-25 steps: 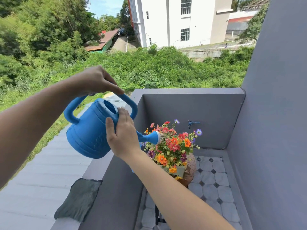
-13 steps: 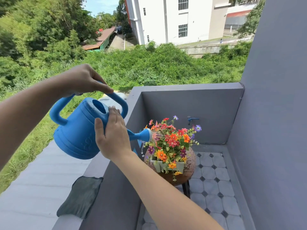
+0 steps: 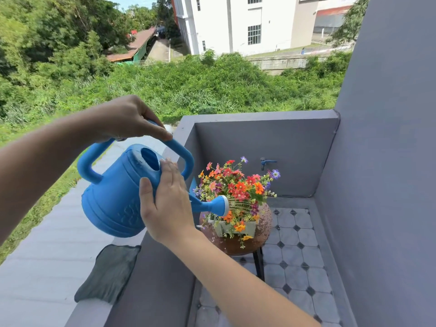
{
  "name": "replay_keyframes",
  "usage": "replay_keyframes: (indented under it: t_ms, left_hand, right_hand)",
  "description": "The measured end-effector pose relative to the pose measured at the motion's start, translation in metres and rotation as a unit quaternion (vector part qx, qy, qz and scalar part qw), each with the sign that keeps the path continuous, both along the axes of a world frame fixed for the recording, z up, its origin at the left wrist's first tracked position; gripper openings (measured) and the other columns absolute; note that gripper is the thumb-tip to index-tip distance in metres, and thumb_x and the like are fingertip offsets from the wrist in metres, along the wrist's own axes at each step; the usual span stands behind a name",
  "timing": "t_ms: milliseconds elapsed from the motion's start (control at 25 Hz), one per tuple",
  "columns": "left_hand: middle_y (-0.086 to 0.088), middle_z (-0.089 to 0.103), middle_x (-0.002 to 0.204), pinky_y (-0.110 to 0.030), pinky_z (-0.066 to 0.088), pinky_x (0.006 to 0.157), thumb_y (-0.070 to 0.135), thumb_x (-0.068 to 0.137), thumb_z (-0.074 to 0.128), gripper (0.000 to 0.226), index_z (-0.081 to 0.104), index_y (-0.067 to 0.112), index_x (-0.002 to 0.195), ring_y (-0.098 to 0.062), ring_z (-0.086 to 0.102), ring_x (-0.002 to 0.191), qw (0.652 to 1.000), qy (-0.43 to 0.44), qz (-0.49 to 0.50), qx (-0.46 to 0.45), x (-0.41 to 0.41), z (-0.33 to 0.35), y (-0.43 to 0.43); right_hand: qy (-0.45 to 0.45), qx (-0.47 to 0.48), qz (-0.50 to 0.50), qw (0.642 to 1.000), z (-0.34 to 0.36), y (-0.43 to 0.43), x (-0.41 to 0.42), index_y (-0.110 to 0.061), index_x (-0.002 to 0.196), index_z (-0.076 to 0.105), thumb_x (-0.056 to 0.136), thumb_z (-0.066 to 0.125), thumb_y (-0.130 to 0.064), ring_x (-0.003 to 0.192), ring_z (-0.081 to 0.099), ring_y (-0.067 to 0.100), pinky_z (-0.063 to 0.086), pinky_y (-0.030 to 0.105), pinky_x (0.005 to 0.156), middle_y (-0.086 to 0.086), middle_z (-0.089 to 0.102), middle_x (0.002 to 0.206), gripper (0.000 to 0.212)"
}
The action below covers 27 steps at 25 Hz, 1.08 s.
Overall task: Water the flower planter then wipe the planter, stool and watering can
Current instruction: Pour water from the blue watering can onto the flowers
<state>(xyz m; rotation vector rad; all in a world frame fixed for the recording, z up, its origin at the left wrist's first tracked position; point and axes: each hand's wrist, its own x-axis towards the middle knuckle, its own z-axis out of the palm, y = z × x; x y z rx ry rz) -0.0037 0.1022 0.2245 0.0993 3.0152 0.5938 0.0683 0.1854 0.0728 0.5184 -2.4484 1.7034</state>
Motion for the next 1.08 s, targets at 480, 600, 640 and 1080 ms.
replay_keyframes:
  t_ms: [480,600,640,1080]
  left_hand:
    - [-0.001,0.035,0.04,-0.017,0.021,0.037,0.052,0.048,0.076,0.039,0.078,0.022,0.074,-0.012,0.025,0.032,1.0,0.019,0.015,0.001,-0.012,0.022,-0.018]
    - [-0.004,0.037,0.043,-0.021,0.022,0.044,0.055,0.05,0.075,0.034,0.079,0.028,0.07,-0.015,0.026,0.036,0.999,0.007,0.022,-0.032,-0.009,0.022,-0.021]
    - [-0.003,0.038,0.041,-0.021,0.022,0.043,0.054,0.052,0.075,0.031,0.079,0.029,0.069,-0.015,0.027,0.036,0.999,0.001,0.024,-0.037,-0.009,0.022,-0.02]
    - [0.003,0.034,0.037,-0.019,0.019,0.032,0.062,0.042,0.082,0.045,0.078,0.026,0.07,-0.01,0.024,0.031,1.0,-0.009,-0.019,-0.001,-0.014,0.022,-0.005]
  right_hand:
    - [-0.014,-0.019,0.019,1.0,0.017,-0.023,-0.023,-0.005,0.151,0.016,0.1,0.034,-0.036,0.148,0.004,0.018,-0.001,0.03,0.121,0.009,0.015,0.161,0.062]
    - [-0.027,-0.032,0.028,0.999,0.015,-0.033,-0.018,-0.007,0.151,0.013,0.1,0.033,-0.037,0.148,0.001,0.015,-0.003,0.028,0.121,0.007,0.012,0.161,0.063]
    - [-0.032,-0.036,0.029,0.998,0.014,-0.035,-0.017,-0.008,0.152,0.013,0.1,0.032,-0.038,0.148,0.0,0.014,-0.003,0.028,0.121,0.006,0.011,0.161,0.063]
    - [0.011,-0.024,-0.049,0.998,0.01,-0.02,-0.02,-0.009,0.151,0.017,0.096,0.02,-0.051,0.147,0.001,0.013,-0.008,0.021,0.117,0.005,0.014,0.161,0.069]
